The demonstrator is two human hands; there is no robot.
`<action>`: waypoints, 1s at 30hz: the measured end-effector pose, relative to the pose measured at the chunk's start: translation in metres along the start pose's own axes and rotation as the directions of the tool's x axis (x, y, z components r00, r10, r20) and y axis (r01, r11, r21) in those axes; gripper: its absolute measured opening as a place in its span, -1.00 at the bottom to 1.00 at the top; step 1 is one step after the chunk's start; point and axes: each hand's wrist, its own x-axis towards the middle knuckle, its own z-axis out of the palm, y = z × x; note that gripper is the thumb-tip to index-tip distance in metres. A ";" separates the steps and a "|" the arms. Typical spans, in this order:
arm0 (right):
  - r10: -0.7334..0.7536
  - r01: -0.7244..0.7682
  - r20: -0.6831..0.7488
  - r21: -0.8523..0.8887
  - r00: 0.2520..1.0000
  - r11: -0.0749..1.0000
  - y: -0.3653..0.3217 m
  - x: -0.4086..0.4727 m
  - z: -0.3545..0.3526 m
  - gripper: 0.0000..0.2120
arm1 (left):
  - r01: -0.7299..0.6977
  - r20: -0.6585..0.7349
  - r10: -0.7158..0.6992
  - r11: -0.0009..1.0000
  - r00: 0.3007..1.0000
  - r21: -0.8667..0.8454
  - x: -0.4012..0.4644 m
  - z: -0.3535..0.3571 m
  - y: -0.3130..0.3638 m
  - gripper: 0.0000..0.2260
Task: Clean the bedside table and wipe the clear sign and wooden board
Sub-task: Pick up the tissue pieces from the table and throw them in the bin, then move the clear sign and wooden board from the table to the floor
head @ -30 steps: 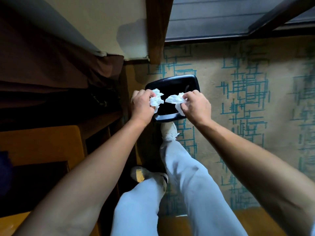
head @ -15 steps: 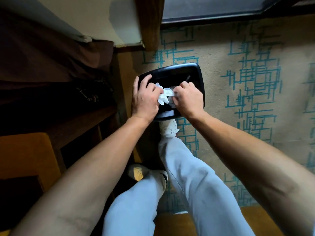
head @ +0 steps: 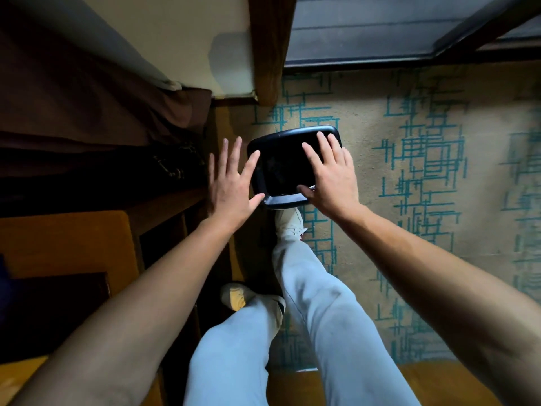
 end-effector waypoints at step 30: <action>-0.876 0.882 0.104 -0.043 0.471 0.469 -0.426 -0.100 -0.106 -0.33 | 0.802 -0.230 -0.930 0.363 0.285 -0.474 -0.521 -0.107 -0.175 -0.60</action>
